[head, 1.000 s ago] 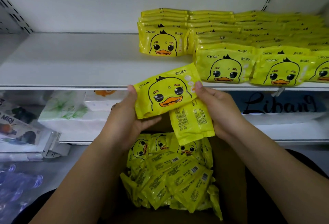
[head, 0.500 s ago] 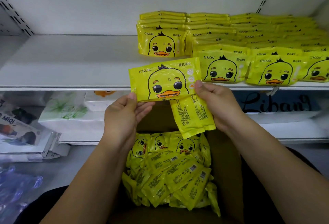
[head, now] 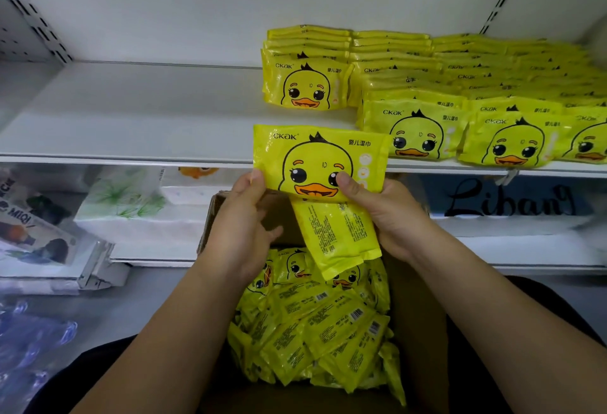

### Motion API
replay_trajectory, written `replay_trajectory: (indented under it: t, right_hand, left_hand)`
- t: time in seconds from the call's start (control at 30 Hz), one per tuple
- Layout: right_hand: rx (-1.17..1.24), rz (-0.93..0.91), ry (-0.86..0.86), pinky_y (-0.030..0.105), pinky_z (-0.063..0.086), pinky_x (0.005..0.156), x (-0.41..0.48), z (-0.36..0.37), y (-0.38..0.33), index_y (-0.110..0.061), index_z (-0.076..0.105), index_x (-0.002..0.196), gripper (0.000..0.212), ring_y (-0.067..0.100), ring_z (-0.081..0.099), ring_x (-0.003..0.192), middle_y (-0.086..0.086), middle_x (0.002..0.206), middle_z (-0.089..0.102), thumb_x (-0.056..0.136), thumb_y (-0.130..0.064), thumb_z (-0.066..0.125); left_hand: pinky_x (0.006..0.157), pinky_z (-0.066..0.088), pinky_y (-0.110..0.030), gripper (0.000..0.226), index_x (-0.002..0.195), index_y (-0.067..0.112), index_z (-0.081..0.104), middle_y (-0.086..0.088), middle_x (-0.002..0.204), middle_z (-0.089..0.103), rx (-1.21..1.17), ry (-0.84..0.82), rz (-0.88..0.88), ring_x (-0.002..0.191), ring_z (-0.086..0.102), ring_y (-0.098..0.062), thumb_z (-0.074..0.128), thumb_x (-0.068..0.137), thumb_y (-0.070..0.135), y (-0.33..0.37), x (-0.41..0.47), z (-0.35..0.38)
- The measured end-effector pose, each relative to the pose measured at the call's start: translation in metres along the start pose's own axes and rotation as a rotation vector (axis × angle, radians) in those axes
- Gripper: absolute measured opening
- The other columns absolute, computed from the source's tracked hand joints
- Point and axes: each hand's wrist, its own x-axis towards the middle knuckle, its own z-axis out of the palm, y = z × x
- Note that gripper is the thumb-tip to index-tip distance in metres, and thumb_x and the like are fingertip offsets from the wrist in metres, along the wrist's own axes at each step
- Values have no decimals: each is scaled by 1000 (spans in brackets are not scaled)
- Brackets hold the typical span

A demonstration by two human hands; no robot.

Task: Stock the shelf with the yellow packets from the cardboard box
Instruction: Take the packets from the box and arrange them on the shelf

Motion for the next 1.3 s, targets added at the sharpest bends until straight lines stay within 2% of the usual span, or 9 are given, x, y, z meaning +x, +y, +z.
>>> replay_trajectory:
  t: [0.1,0.23,0.47,0.63,0.77,0.9,1.0,1.17,1.3]
  right_hand:
    - [61,21,-28,44,57,91,0,6,5,-13,72,107,36,28,72,104,12,110,75,75,-29,74]
    - [75,42,-51,45,58,90,-1,6,4,-11,70,113,40,29,72,105,14,113,74,76,-26,73]
    - [-112,-134,100,47,40,114,9,-15,-18,-23,73,113,56,18,65,116,6,120,71,62,-41,87]
    - [-538,-110,-37,36,55,97,12,-11,-44,-25,74,106,53,14,73,99,4,104,76,57,-42,86]
    - [-728,-112,-173,47,57,94,24,9,-54,-9,74,107,36,26,74,98,7,100,78,76,-23,85]
    - [-907,-267,-85,46,57,91,50,20,-80,-10,75,105,25,22,74,94,4,97,78,84,-23,80]
    - [-993,-416,42,43,57,84,80,28,-98,-7,73,99,26,26,71,87,14,98,75,82,-25,82]
    - [-1208,-527,98,32,43,65,133,40,-109,-19,69,91,17,17,54,70,-2,75,64,82,-24,82]
    - [-1391,-485,154,25,37,71,176,35,-107,-19,73,108,28,20,61,89,3,101,69,82,-27,81]
  left_hand:
    - [98,52,-65,65,146,17,53,-16,139,64,-156,-176,-198,128,61,-38,48,98,60,0,-2,5]
    - [98,55,-57,65,147,14,50,-16,136,66,-153,-190,-194,126,64,-33,46,98,57,2,-3,8]
    - [87,59,-61,57,139,9,55,-16,125,72,-2,-79,-44,113,71,-36,60,94,44,1,2,2]
    - [92,57,-63,42,125,13,66,-17,121,73,69,-13,57,106,73,-36,70,92,39,4,3,0]
    - [85,60,-56,40,122,16,65,-12,112,77,49,37,78,99,76,-34,74,89,37,10,1,0]
    - [79,63,-43,29,111,21,67,-7,101,79,-32,203,168,85,76,-23,79,87,31,23,7,-11]
    - [74,62,-34,23,112,22,63,13,68,74,-80,326,235,72,72,-14,73,94,12,32,14,-23]
    - [93,58,-59,26,99,35,67,-13,128,66,-141,475,249,108,71,-36,79,89,14,39,23,-33]
    - [92,59,-56,27,100,38,67,-12,130,65,-197,480,243,104,73,-32,78,89,15,43,26,-30]
